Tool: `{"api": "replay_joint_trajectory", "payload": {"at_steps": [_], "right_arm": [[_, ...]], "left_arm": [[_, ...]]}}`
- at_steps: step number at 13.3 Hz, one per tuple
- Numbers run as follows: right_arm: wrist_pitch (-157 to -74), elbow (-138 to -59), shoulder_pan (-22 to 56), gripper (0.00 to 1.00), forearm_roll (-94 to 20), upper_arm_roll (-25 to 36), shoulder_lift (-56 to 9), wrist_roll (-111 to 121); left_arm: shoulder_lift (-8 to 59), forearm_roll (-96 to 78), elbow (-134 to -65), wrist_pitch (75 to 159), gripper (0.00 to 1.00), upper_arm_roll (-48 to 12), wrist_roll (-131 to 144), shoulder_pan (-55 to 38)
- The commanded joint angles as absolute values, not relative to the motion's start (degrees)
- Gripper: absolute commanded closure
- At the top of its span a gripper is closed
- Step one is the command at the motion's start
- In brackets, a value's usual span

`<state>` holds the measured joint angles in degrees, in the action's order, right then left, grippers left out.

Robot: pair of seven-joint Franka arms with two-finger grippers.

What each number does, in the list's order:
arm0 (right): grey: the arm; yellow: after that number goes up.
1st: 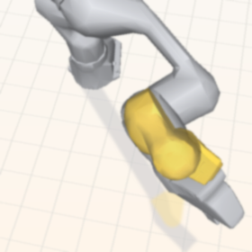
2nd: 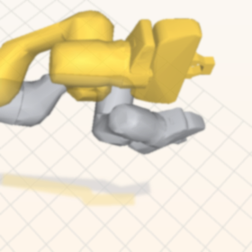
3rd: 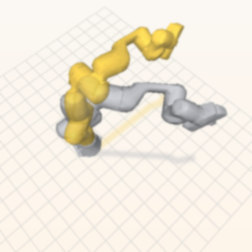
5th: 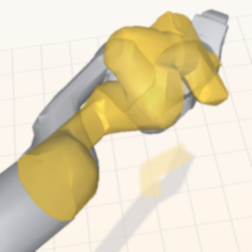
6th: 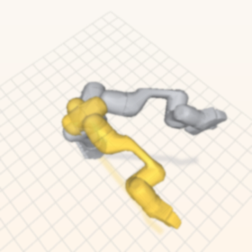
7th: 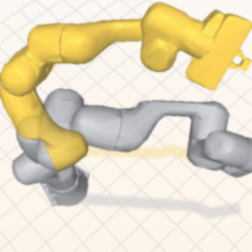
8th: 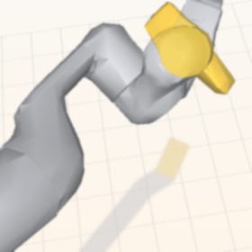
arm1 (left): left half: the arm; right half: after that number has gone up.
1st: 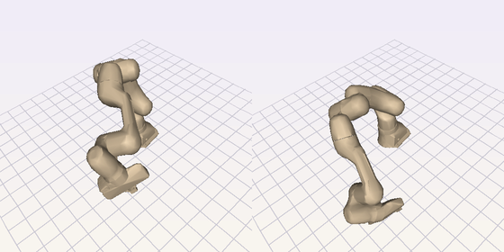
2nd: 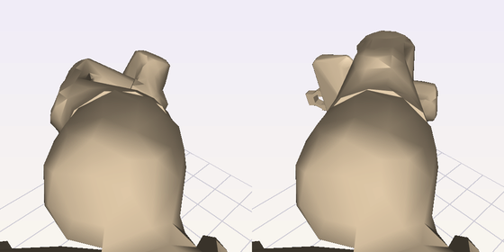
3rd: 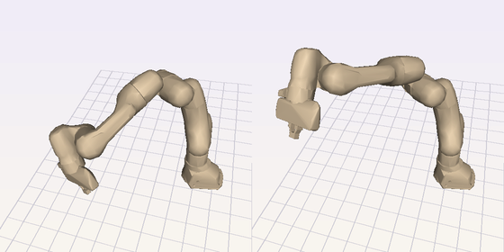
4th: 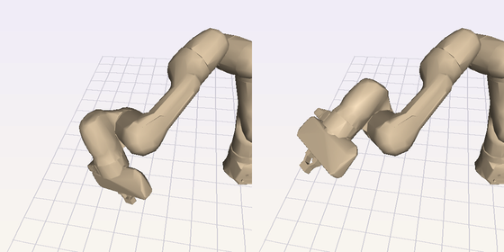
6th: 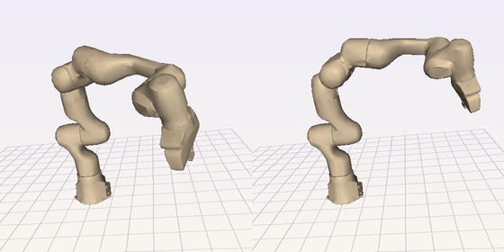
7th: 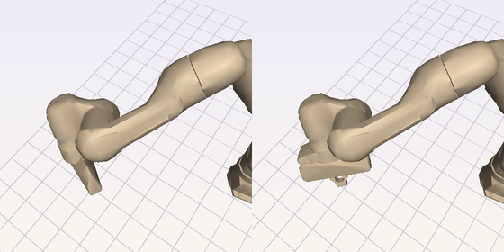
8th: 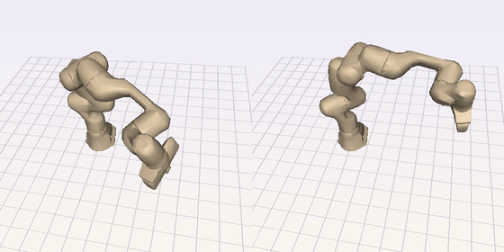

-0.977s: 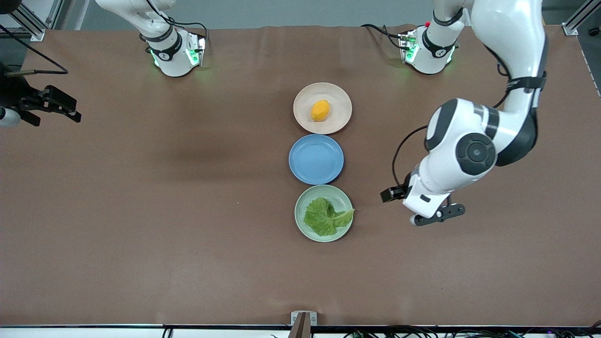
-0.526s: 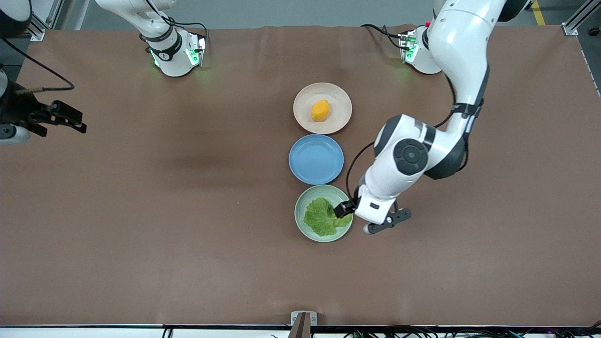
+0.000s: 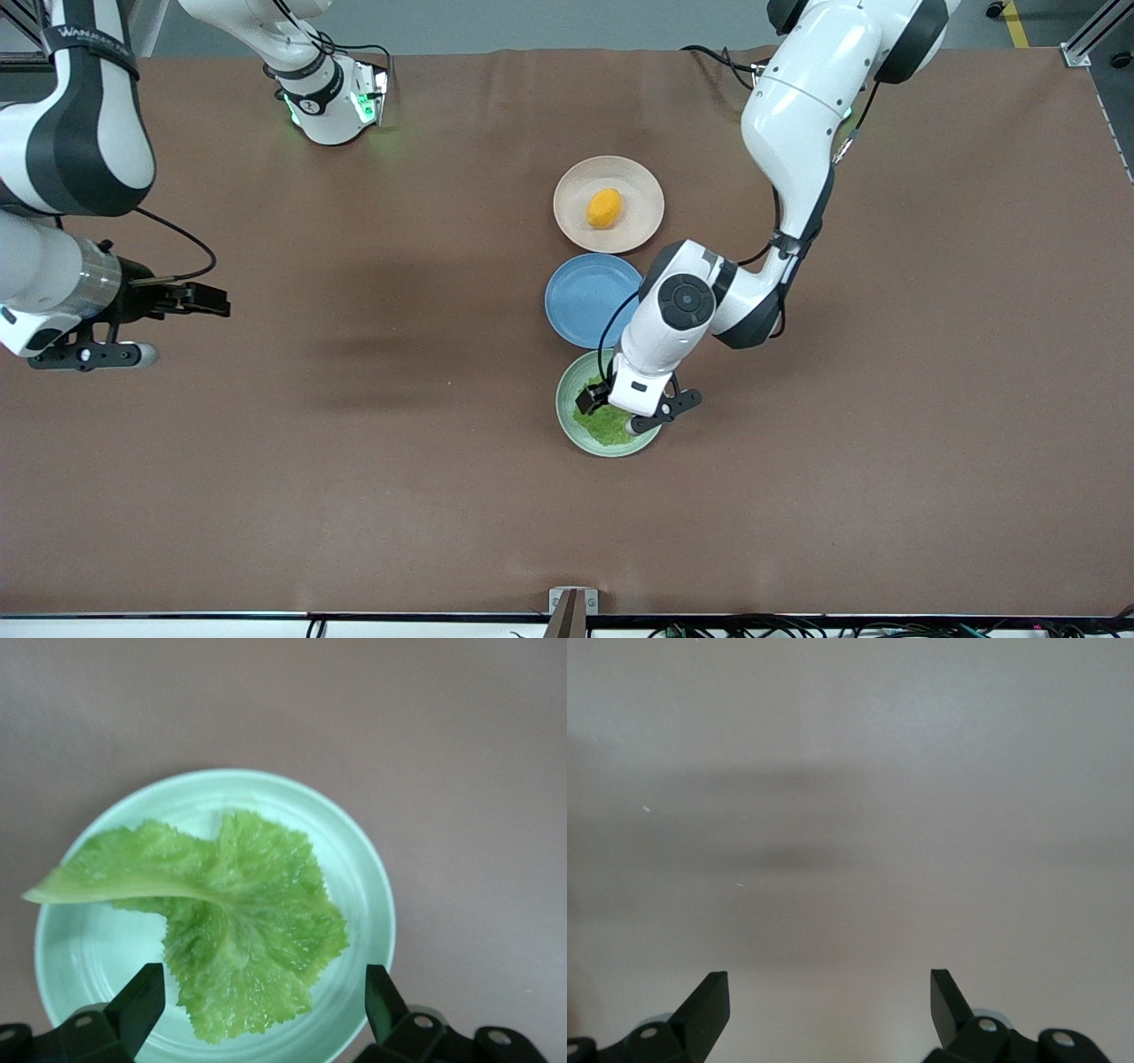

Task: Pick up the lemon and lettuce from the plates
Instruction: 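Reach the left gripper down over the lettuce on the green plate, then grasp the lettuce with the left gripper while the right gripper reaches the lemon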

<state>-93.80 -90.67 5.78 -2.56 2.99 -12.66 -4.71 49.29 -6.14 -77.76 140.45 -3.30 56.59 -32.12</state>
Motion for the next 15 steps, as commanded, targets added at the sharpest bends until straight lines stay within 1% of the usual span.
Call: {"api": "replay_joint_trajectory", "payload": {"at_steps": [1,3,5,7,9,11,12,15], "right_arm": [[-92.72,-91.75,12.71,0.0,-3.25,2.9,-10.2,-19.01],[-92.81,-92.55,18.87,0.0,-4.21,2.73,-9.41,-31.06],[-94.29,-95.08,24.06,0.0,-7.2,2.64,-7.83,-40.73],[-99.2,-100.95,31.08,0.0,-7.29,2.64,-5.37,-51.36],[-106.57,-106.5,38.02,0.0,-7.29,2.64,-4.66,-61.3],[-113.08,-108.97,45.58,0.0,-7.03,2.72,-5.36,-70.7],[-115.81,-109.68,48.83,0.0,-6.07,2.81,-6.49,-74.32],[-122.05,-110.04,56.66,0.0,-2.91,2.81,-11.05,-84.16]], "left_arm": [[49.66,-6.77,-77.16,140.01,0.02,-2.72,55.73,-32.7],[49.22,-6.85,-78.48,139.4,0.04,-2.72,52.4,-32.7],[48.96,-6.94,-79.54,139.13,0.07,-2.81,49.41,-32.61],[49.04,-6.77,-80.24,139.13,0.1,-2.81,49.13,-32.69],[48.96,-6.77,-81.38,138.87,0.13,-2.9,48.96,-32.7],[49.04,-6.77,-81.47,137.12,0.21,-3.6,48.96,-32.7],[49.04,-6.85,-81.47,136.85,0.26,-3.6,48.96,-32.61],[49.13,-7.12,-81.39,136.85,0.35,-3.6,48.96,-32.61]]}}
